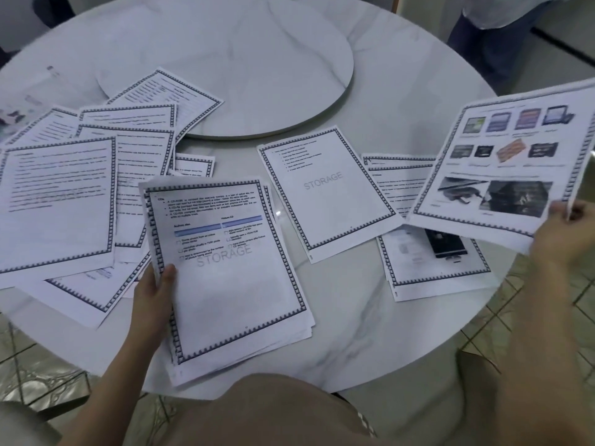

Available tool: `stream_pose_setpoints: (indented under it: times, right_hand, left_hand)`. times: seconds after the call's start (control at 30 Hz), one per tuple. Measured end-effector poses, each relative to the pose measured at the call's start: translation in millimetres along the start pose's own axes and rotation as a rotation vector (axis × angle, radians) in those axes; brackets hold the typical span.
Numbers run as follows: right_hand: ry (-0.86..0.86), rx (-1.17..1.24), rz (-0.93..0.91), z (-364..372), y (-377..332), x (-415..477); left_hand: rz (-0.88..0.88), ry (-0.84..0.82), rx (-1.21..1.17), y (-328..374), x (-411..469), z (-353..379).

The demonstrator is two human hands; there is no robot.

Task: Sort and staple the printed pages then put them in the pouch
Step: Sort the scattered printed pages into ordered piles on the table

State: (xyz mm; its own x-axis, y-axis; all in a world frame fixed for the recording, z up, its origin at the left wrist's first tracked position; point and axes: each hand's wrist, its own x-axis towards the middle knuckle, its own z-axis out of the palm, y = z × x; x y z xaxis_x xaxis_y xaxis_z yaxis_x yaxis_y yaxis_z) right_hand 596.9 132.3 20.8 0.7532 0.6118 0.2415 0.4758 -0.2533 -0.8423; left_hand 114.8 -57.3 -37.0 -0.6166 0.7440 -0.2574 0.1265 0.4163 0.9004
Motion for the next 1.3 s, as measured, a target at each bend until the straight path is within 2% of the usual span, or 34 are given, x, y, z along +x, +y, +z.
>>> stream_pose_setpoints:
  times: [0.1, 0.23, 0.4, 0.5, 0.63, 0.8, 0.87, 1.0, 1.1, 1.17, 1.3]
  right_hand:
    - [-0.036, 0.096, 0.034, 4.0, -13.6, -1.0]
    - [-0.176, 0.06, 0.0, 32.8, -14.9, -15.4]
    - [-0.223, 0.066, 0.024, 63.5, -22.5, -50.1]
    - [-0.374, 0.124, 0.061, 80.7, -25.4, -78.6]
    - [-0.578, 0.08, 0.109, 101.2, -18.8, -114.6]
    - [-0.727, -0.049, -0.003, 112.5, -12.9, -136.8]
    - [-0.734, -0.064, -0.019, 112.3, -12.5, -136.7]
    - [-0.642, -0.117, -0.041, 101.4, -5.2, -110.1]
    - [-0.532, -0.314, -0.075, 85.1, 13.2, -76.6]
    - [-0.483, -0.483, -0.029, 74.4, 26.8, -56.6]
    - [-0.525, -0.635, 0.089, 59.3, 47.1, -36.8]
  left_hand:
    - [-0.013, -0.007, 0.003, -0.6, 2.4, -2.4]
    - [-0.025, -0.016, -0.022, 4.3, 1.1, -4.7]
    - [-0.023, -0.007, -0.043, 12.4, -1.9, -11.8]
    - [-0.028, -0.013, -0.059, 13.9, -0.7, -14.3]
    - [-0.043, -0.023, -0.073, 17.3, 1.8, -10.3]
    - [-0.054, -0.038, -0.081, 20.7, 9.5, -3.9]
    - [-0.049, -0.047, -0.087, 22.7, 10.2, -0.8]
    - [-0.046, -0.047, -0.093, 24.9, 8.7, 6.3]
    - [-0.045, -0.057, -0.097, 23.2, 6.3, 9.9]
    - [-0.042, -0.066, -0.088, 20.9, 5.6, 11.0]
    - [-0.053, -0.084, -0.082, 17.6, 4.7, 14.8]
